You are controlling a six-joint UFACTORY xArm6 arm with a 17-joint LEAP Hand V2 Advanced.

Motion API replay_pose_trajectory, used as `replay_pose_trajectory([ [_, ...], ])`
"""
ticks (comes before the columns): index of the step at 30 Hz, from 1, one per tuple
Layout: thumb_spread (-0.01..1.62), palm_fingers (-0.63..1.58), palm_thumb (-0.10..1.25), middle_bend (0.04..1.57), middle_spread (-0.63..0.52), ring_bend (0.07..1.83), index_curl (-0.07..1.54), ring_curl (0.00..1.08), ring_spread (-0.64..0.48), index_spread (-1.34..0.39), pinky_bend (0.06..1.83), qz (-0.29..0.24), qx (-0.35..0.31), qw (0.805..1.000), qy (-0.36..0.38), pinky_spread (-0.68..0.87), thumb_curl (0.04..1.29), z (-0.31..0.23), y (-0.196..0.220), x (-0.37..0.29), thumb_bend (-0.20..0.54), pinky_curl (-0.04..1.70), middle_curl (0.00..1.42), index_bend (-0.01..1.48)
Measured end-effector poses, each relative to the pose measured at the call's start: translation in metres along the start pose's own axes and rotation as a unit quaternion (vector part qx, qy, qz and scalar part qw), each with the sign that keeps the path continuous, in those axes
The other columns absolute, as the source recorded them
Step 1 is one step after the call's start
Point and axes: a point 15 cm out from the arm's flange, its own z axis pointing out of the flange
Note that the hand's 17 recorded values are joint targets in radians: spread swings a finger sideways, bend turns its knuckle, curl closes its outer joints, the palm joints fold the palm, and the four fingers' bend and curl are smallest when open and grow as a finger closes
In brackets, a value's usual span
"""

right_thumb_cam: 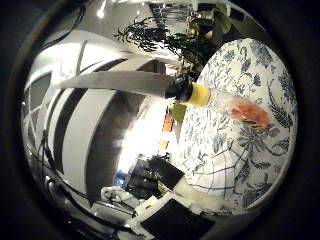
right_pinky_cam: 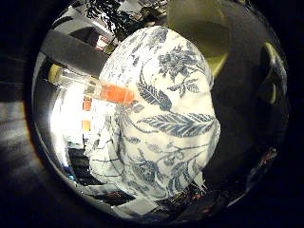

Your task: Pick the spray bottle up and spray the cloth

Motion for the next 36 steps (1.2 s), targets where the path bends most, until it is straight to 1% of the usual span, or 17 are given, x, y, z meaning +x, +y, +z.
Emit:
replay_pose_trajectory([
  [8, 0.93, 0.17, 0.47, 0.25, 0.14, 0.46, 0.28, 0.29, 0.17, -0.2, 0.4, -0.015, -0.02, 1.0, 0.009, 0.35, 0.3, 0.027, -0.012, -0.005, -0.03, 0.29, 0.36, 0.16],
  [12, 0.93, 0.17, 0.47, 0.25, 0.12, 0.46, 0.28, 0.29, 0.17, -0.2, 0.39, -0.027, -0.03, 0.999, 0.02, 0.35, 0.3, 0.044, -0.023, -0.012, -0.03, 0.29, 0.37, 0.16],
  [17, 0.94, 0.18, 0.49, 0.27, 0.1, 0.46, 0.28, 0.29, 0.17, -0.2, 0.39, -0.029, -0.047, 0.998, 0.019, 0.35, 0.3, 0.065, -0.026, -0.02, -0.027, 0.29, 0.37, 0.16],
  [20, 0.94, 0.22, 0.51, 0.28, 0.08, 0.48, 0.29, 0.29, 0.16, -0.19, 0.38, -0.036, -0.051, 0.998, 0.03, 0.34, 0.3, 0.077, -0.031, -0.022, -0.026, 0.29, 0.37, 0.16],
  [21, 0.94, 0.28, 0.52, 0.3, 0.06, 0.49, 0.29, 0.29, 0.14, -0.2, 0.36, -0.038, -0.053, 0.997, 0.032, 0.34, 0.3, 0.081, -0.033, -0.023, -0.023, 0.28, 0.38, 0.18],
  [22, 0.95, 0.39, 0.58, 0.34, 0.01, 0.51, 0.3, 0.28, 0.1, -0.21, 0.35, -0.037, -0.055, 0.997, 0.034, 0.31, 0.31, 0.085, -0.033, -0.024, -0.007, 0.26, 0.39, 0.19],
  [23, 0.96, 0.55, 0.64, 0.39, -0.03, 0.55, 0.32, 0.29, 0.04, -0.24, 0.34, -0.037, -0.059, 0.997, 0.034, 0.26, 0.33, 0.091, -0.034, -0.027, 0.011, 0.26, 0.41, 0.23],
  [24, 0.96, 0.72, 0.69, 0.44, -0.08, 0.6, 0.33, 0.3, -0.03, -0.27, 0.35, -0.034, -0.063, 0.997, 0.034, 0.18, 0.33, 0.096, -0.034, -0.03, 0.006, 0.25, 0.43, 0.26],
  [25, 0.97, 0.9, 0.73, 0.47, -0.13, 0.66, 0.34, 0.32, -0.11, -0.3, 0.44, -0.032, -0.07, 0.996, 0.033, 0.07, 0.34, 0.102, -0.034, -0.034, 0.002, 0.25, 0.44, 0.26],
  [26, 0.98, 1.01, 0.76, 0.49, -0.17, 0.7, 0.36, 0.33, -0.15, -0.33, 0.51, -0.03, -0.078, 0.996, 0.032, -0.03, 0.34, 0.111, -0.034, -0.04, -0.003, 0.27, 0.46, 0.27],
  [27, 0.97, 1.28, 0.82, 0.61, -0.2, 0.81, 0.43, 0.39, -0.2, -0.35, 0.63, -0.03, -0.084, 0.995, 0.031, -0.17, 0.36, 0.118, -0.035, -0.045, 0.0, 0.33, 0.52, 0.37],
  [28, 0.97, 1.37, 0.85, 0.72, -0.2, 0.85, 0.47, 0.42, -0.21, -0.36, 0.69, -0.031, -0.091, 0.995, 0.03, -0.23, 0.37, 0.124, -0.034, -0.05, 0.0, 0.36, 0.56, 0.45],
  [29, 0.97, 1.41, 0.88, 0.79, -0.2, 0.91, 0.51, 0.44, -0.21, -0.36, 0.76, -0.03, -0.096, 0.995, 0.028, -0.27, 0.37, 0.128, -0.033, -0.054, -0.002, 0.39, 0.59, 0.52],
  [30, 0.95, 1.43, 0.93, 0.9, -0.19, 0.99, 0.57, 0.48, -0.21, -0.35, 0.88, -0.031, -0.101, 0.994, 0.026, -0.3, 0.39, 0.131, -0.032, -0.056, -0.007, 0.44, 0.62, 0.65],
  [32, 0.93, 1.4, 0.95, 0.99, -0.17, 1.09, 0.64, 0.52, -0.21, -0.33, 1.0, -0.036, -0.113, 0.993, 0.024, -0.3, 0.41, 0.137, -0.029, -0.062, -0.013, 0.5, 0.65, 0.79],
  [33, 0.92, 1.36, 0.97, 1.07, -0.17, 1.16, 0.69, 0.54, -0.21, -0.31, 1.08, -0.038, -0.118, 0.992, 0.022, -0.29, 0.42, 0.14, -0.028, -0.065, -0.014, 0.54, 0.67, 0.88],
  [36, 0.91, 1.29, 1.0, 1.17, -0.15, 1.26, 0.74, 0.59, -0.2, -0.28, 1.19, -0.034, -0.125, 0.991, 0.015, -0.26, 0.45, 0.144, -0.025, -0.072, -0.013, 0.61, 0.7, 0.99],
])
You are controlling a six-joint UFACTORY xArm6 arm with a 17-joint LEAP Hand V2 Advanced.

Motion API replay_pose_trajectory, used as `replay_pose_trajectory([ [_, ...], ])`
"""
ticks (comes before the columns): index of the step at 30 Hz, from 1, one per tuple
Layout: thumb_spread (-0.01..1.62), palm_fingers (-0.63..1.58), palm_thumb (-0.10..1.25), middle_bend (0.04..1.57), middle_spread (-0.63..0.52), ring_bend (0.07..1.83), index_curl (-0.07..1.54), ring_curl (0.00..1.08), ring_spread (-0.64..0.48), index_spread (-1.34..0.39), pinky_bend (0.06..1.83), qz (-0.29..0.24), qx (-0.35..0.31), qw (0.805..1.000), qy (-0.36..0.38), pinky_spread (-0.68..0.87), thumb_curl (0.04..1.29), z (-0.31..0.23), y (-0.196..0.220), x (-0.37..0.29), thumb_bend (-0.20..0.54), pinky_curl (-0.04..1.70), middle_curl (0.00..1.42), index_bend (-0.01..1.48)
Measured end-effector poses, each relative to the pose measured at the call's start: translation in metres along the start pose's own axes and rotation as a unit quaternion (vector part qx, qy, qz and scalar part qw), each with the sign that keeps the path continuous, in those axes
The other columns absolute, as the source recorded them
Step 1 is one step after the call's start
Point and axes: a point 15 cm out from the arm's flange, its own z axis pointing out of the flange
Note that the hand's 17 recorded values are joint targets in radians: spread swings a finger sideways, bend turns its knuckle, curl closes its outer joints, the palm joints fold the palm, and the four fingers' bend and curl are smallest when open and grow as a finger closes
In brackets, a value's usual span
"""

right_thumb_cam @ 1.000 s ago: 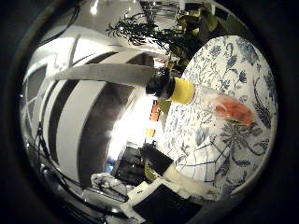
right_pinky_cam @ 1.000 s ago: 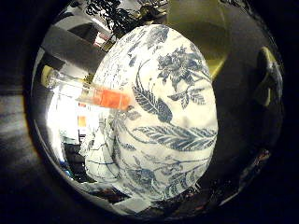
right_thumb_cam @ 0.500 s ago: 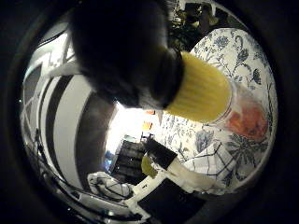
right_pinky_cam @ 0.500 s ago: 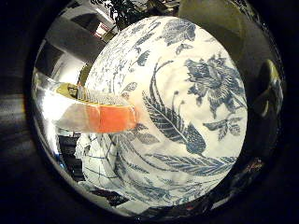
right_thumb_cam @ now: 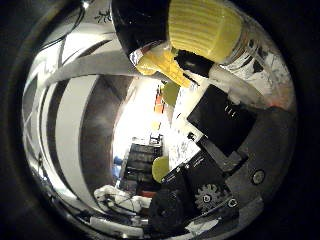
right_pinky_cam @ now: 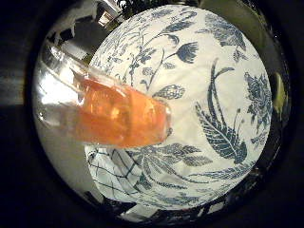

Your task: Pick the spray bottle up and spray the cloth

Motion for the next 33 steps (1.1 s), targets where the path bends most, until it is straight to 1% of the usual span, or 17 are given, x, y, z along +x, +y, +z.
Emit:
replay_pose_trajectory([
  [3, 0.9, 1.21, 1.03, 1.26, -0.12, 1.35, 0.77, 0.63, -0.2, -0.24, 1.27, -0.001, 0.003, 1.0, -0.001, -0.23, 0.5, -0.004, -0.002, -0.007, -0.012, 0.71, 0.72, 1.1],
  [5, 0.89, 1.18, 1.06, 1.3, -0.11, 1.38, 0.78, 0.65, -0.2, -0.23, 1.29, -0.007, 0.003, 1.0, -0.001, -0.21, 0.52, -0.009, -0.006, -0.014, -0.011, 0.76, 0.72, 1.14],
  [7, 0.89, 1.16, 1.07, 1.33, -0.11, 1.4, 0.77, 0.67, -0.2, -0.22, 1.3, -0.024, 0.004, 1.0, 0.001, -0.19, 0.54, -0.02, -0.014, -0.027, -0.014, 0.81, 0.71, 1.17],
  [10, 0.89, 1.14, 1.08, 1.36, -0.1, 1.41, 0.77, 0.69, -0.2, -0.21, 1.28, -0.05, -0.01, 0.999, 0.008, -0.18, 0.57, -0.033, -0.014, -0.047, -0.016, 0.88, 0.7, 1.19],
  [13, 0.89, 1.13, 1.08, 1.38, -0.1, 1.41, 0.76, 0.7, -0.2, -0.2, 1.25, -0.08, -0.031, 0.996, 0.038, -0.17, 0.6, -0.051, -0.01, -0.063, -0.016, 0.95, 0.68, 1.21],
  [16, 0.9, 1.13, 1.06, 1.39, -0.09, 1.4, 0.75, 0.71, -0.2, -0.2, 1.23, -0.099, -0.066, 0.989, 0.086, -0.17, 0.61, -0.069, 0.001, -0.07, -0.018, 1.01, 0.67, 1.21],
  [21, 0.92, 1.13, 1.03, 1.4, -0.09, 1.4, 0.73, 0.72, -0.2, -0.19, 1.18, -0.138, -0.129, 0.963, 0.195, -0.17, 0.62, -0.103, 0.022, -0.097, -0.019, 1.09, 0.66, 1.22],
  [24, 0.93, 1.13, 1.03, 1.41, -0.09, 1.4, 0.73, 0.73, -0.21, -0.19, 1.15, -0.157, -0.144, 0.943, 0.256, -0.17, 0.63, -0.122, 0.03, -0.12, -0.018, 1.14, 0.65, 1.23],
  [29, 0.95, 1.14, 1.02, 1.41, -0.09, 1.39, 0.72, 0.73, -0.21, -0.19, 1.12, -0.176, -0.149, 0.918, 0.322, -0.17, 0.63, -0.145, 0.04, -0.142, -0.017, 1.2, 0.64, 1.23],
  [33, 0.98, 1.14, 1.02, 1.41, -0.09, 1.38, 0.72, 0.74, -0.21, -0.19, 1.1, -0.196, -0.177, 0.892, 0.367, -0.18, 0.62, -0.143, 0.055, -0.154, -0.015, 1.24, 0.64, 1.24],
])
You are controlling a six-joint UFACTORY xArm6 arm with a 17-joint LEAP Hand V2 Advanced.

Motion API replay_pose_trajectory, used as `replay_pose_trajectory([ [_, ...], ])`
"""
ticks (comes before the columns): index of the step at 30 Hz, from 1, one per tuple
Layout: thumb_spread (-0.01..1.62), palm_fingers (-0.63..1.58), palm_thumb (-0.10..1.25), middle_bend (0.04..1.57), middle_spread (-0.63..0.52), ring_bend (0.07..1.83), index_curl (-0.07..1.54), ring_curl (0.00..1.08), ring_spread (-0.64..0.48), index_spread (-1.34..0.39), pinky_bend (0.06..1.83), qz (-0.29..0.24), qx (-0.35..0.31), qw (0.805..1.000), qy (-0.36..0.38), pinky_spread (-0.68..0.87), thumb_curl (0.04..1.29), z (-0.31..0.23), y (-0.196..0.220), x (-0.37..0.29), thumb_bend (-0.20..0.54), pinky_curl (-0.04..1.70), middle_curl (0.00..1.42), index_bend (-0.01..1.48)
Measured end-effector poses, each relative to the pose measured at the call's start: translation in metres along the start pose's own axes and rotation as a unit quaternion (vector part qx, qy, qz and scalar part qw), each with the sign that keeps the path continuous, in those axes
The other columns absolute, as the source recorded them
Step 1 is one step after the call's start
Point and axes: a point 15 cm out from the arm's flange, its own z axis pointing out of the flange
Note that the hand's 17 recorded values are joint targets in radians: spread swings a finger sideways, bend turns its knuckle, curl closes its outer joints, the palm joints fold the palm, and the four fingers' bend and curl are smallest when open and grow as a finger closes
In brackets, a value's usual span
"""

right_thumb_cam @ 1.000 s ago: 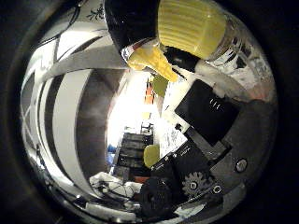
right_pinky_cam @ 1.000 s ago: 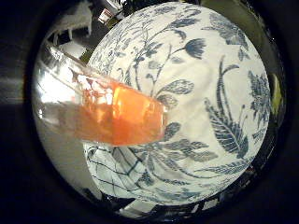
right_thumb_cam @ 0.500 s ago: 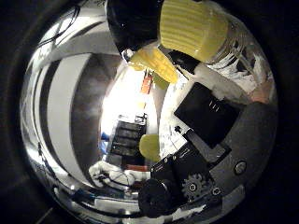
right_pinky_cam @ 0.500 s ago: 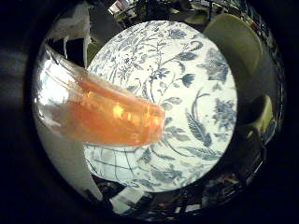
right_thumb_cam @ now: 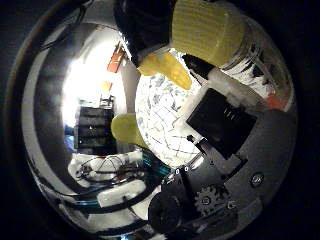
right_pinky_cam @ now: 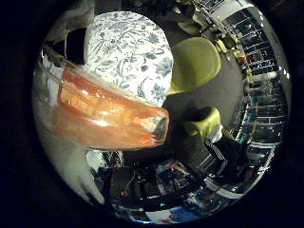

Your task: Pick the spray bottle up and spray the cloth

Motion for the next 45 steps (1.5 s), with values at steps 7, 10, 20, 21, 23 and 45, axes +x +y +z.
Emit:
replay_pose_trajectory([
  [7, 1.0, 1.14, 1.01, 1.41, -0.09, 1.37, 0.71, 0.75, -0.21, -0.19, 1.07, -0.042, -0.035, 0.992, 0.115, -0.2, 0.61, 0.012, 0.013, -0.025, -0.018, 1.28, 0.63, 1.23],
  [10, 1.0, 1.14, 1.01, 1.41, -0.09, 1.37, 0.71, 0.75, -0.21, -0.19, 1.07, -0.058, -0.061, 0.986, 0.143, -0.2, 0.61, 0.03, 0.023, -0.041, -0.016, 1.29, 0.63, 1.23],
  [20, 1.01, 1.14, 1.01, 1.41, -0.09, 1.35, 0.71, 0.77, -0.21, -0.2, 1.05, -0.104, -0.119, 0.964, 0.212, -0.21, 0.6, 0.088, 0.029, -0.094, -0.016, 1.3, 0.63, 1.23],
  [21, 1.02, 1.14, 1.01, 1.41, -0.09, 1.35, 0.71, 0.77, -0.21, -0.2, 1.05, -0.108, -0.122, 0.963, 0.215, -0.22, 0.59, 0.094, 0.029, -0.099, -0.015, 1.3, 0.63, 1.23],
  [23, 1.02, 1.14, 1.02, 1.41, -0.09, 1.35, 0.71, 0.77, -0.22, -0.2, 1.05, -0.115, -0.126, 0.96, 0.222, -0.22, 0.59, 0.102, 0.028, -0.109, -0.016, 1.3, 0.63, 1.23],
  [45, 1.04, 1.15, 1.02, 1.4, -0.09, 1.34, 0.71, 0.79, -0.22, -0.19, 1.04, -0.102, -0.048, 0.979, 0.171, -0.23, 0.57, 0.078, 0.009, -0.154, -0.016, 1.31, 0.63, 1.23],
])
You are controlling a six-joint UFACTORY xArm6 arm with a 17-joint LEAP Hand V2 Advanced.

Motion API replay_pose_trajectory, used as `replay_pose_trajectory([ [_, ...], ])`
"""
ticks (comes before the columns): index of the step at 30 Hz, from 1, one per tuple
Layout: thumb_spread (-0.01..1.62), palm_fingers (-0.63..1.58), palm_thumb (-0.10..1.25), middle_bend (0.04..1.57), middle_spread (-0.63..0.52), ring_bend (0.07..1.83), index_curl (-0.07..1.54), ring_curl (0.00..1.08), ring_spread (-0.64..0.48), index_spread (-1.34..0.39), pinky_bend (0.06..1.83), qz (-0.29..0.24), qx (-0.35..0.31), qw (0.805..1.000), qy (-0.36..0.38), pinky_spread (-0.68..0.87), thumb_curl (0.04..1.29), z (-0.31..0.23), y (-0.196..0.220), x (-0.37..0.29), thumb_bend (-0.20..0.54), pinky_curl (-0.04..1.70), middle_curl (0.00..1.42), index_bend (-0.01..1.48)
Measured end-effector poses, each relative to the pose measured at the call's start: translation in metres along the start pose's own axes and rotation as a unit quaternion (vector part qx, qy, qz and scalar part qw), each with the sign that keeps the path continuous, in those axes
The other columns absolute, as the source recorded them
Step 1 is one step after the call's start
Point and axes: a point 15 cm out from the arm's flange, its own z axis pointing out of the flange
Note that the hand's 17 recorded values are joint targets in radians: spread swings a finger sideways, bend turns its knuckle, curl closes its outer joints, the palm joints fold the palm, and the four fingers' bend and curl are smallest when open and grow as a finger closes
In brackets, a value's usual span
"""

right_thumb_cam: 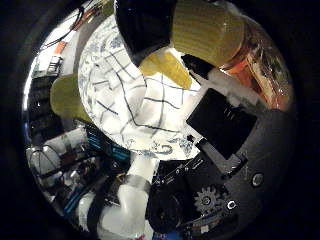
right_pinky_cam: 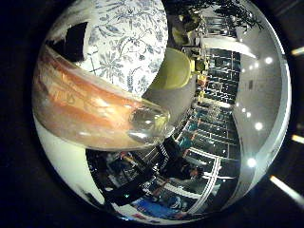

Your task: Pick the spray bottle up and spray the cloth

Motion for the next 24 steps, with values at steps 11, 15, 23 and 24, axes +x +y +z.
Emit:
replay_pose_trajectory([
  [11, 1.03, 1.15, 1.05, 1.4, -0.09, 1.34, 0.71, 0.79, -0.22, -0.19, 1.04, 0.05, 0.154, 0.97, -0.179, -0.23, 0.57, -0.081, -0.073, -0.065, -0.014, 1.31, 0.63, 1.24],
  [15, 1.01, 1.15, 1.07, 1.4, -0.09, 1.34, 0.71, 0.79, -0.22, -0.19, 1.04, 0.054, 0.199, 0.952, -0.226, -0.23, 0.58, -0.105, -0.093, -0.089, -0.013, 1.31, 0.63, 1.23],
  [23, 1.0, 1.16, 1.07, 1.4, -0.09, 1.34, 0.7, 0.78, -0.21, -0.19, 1.06, 0.042, 0.267, 0.915, -0.3, -0.23, 0.59, -0.139, -0.131, -0.143, -0.015, 1.29, 0.63, 1.22],
  [24, 1.0, 1.16, 1.08, 1.4, -0.09, 1.34, 0.7, 0.78, -0.21, -0.19, 1.06, 0.039, 0.271, 0.909, -0.314, -0.23, 0.59, -0.142, -0.135, -0.15, -0.014, 1.29, 0.63, 1.22],
])
